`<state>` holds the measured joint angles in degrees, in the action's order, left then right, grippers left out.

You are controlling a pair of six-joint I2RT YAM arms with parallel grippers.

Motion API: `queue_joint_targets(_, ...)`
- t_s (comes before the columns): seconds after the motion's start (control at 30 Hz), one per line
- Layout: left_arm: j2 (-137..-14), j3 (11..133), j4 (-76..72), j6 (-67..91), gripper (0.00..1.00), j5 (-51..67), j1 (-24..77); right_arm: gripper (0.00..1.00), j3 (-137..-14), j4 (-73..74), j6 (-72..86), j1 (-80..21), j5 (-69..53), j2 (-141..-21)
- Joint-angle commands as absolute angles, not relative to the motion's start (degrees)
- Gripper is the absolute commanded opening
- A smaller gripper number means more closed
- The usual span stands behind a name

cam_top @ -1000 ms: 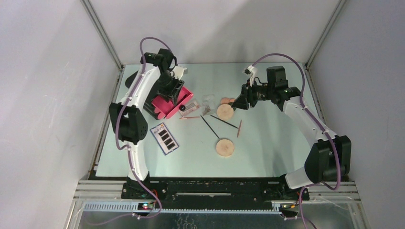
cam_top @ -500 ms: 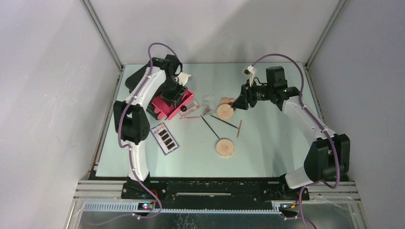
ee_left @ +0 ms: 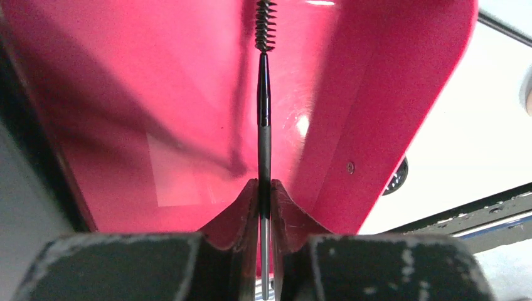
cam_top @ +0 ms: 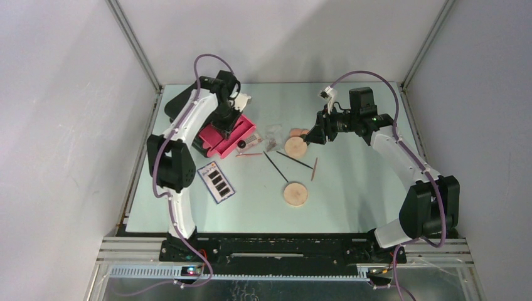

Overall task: Organize the makeup
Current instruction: Place the makeup brush in the drawer.

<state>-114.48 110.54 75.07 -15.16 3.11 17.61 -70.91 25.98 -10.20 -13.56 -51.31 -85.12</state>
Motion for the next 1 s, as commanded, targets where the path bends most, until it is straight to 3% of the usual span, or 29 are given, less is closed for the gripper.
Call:
queue_joint_targets(0.0,-109.90,109.46,73.44,-14.09,0.13,3.41,17.46,0.51,-70.92,25.82,-11.33,-13.27,-51.51,-85.00)
queue_joint_targets(0.3,-106.95,106.26,72.47,-10.85,0.00,6.87,16.34,0.51,-71.00,25.60,-11.33,-13.36,-50.75,-84.83)
queue_joint_targets(0.67,-100.19,94.01,60.62,-0.41,0.07,16.32,12.40,0.51,-70.94,24.65,-11.38,-13.77,-47.42,-83.95)
queue_joint_targets(0.97,-100.70,94.11,57.52,5.39,0.00,20.38,9.82,0.51,-70.94,25.00,-12.11,-14.13,-46.58,-84.15)
